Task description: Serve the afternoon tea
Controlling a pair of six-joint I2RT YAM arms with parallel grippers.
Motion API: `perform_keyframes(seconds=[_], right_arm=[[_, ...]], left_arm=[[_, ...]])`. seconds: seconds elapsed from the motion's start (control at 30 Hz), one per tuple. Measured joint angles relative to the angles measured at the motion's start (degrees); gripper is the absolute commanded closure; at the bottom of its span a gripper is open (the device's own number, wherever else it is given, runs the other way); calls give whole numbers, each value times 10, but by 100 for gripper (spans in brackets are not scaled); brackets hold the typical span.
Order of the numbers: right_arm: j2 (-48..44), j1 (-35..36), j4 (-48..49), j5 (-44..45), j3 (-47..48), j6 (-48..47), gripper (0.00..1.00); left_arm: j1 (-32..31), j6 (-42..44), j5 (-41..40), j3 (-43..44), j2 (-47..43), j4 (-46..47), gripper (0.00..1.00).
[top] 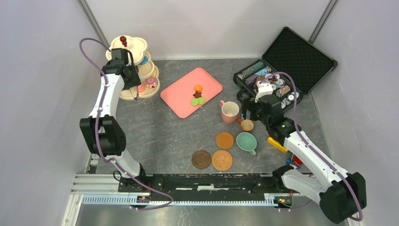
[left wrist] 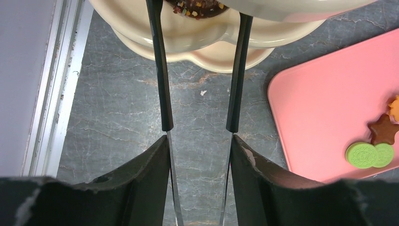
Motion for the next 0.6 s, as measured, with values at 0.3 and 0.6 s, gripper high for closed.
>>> perform_keyframes(seconds=[0.3,0.6], right_arm=[[2,0,0,0,0,0,2],[2,0,-1,0,0,1,2]], left_arm=[[0,0,0,0,-7,0,42],[0,0,0,-36,-66,2,43]])
